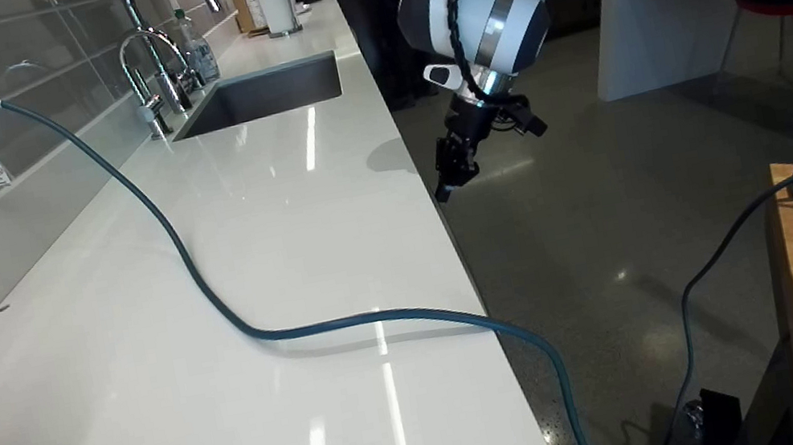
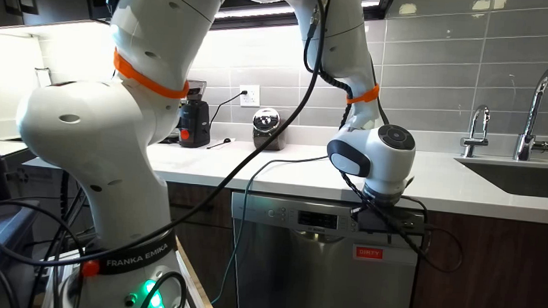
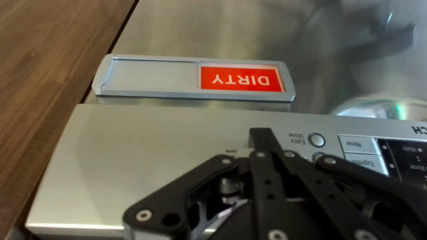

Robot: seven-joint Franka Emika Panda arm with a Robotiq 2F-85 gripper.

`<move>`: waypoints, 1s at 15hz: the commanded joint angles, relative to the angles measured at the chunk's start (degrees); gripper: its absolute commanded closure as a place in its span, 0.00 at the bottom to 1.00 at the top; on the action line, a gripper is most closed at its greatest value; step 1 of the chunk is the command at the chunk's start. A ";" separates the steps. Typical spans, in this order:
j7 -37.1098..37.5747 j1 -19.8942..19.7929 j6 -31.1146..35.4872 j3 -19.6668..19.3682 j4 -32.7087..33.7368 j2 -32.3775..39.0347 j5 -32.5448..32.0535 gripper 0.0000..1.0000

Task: Press the button on the object

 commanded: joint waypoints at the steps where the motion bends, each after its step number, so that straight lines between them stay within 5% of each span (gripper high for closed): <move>1: -1.72 -0.50 1.66 1.56 1.01 1.28 2.24 1.00; 15: 1.49 0.51 1.42 -0.05 -0.26 0.29 0.77 1.00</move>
